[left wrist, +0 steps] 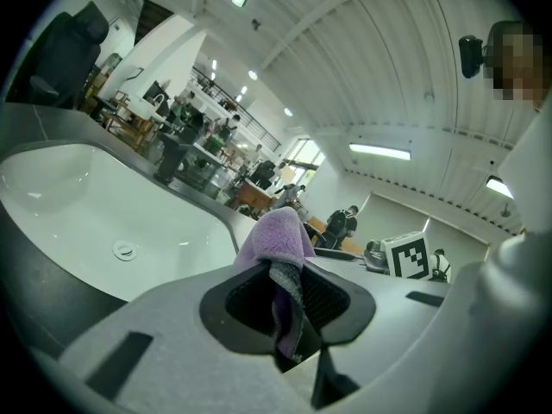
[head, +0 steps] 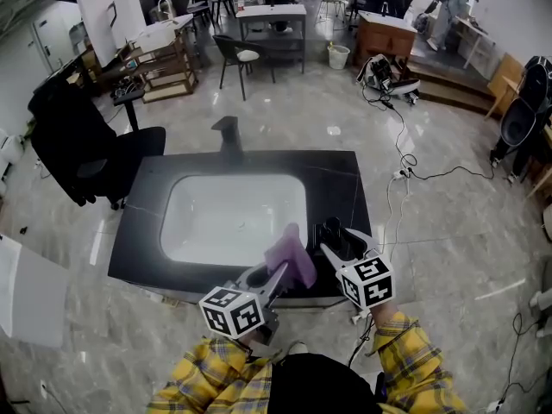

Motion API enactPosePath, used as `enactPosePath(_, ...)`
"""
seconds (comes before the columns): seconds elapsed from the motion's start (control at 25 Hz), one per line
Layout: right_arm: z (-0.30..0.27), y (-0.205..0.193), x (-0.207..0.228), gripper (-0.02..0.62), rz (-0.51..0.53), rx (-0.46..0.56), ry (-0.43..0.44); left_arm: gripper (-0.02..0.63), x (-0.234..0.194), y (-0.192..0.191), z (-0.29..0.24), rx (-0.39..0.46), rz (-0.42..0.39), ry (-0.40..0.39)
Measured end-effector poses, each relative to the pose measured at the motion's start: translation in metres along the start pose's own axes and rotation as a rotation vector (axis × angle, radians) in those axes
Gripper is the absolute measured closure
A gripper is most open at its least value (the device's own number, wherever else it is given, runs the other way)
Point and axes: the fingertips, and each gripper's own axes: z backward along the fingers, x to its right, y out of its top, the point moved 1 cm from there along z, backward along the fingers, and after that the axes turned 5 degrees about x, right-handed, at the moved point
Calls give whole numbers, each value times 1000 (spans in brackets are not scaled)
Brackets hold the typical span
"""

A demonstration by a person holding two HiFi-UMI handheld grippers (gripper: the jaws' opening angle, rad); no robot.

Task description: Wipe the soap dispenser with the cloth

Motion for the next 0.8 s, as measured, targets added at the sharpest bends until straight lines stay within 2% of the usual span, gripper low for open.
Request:
enactPosePath(0.16,25,-8,4,403,-63,38,-69,541,4,-3,4,3,2,-12)
enactPosePath(0.32,52,-12,-2,487,-120,78,-129,541,8,-5,15,-3,9,-31)
enactPosePath(0.4,64,-16,-9,509,-136,79,-146,541,12,-7,22,-10,9,-44)
enactPosePath(0.8,101,-32,-57,538,-205,41,-228,541,17,-12,75,-36,12,-80)
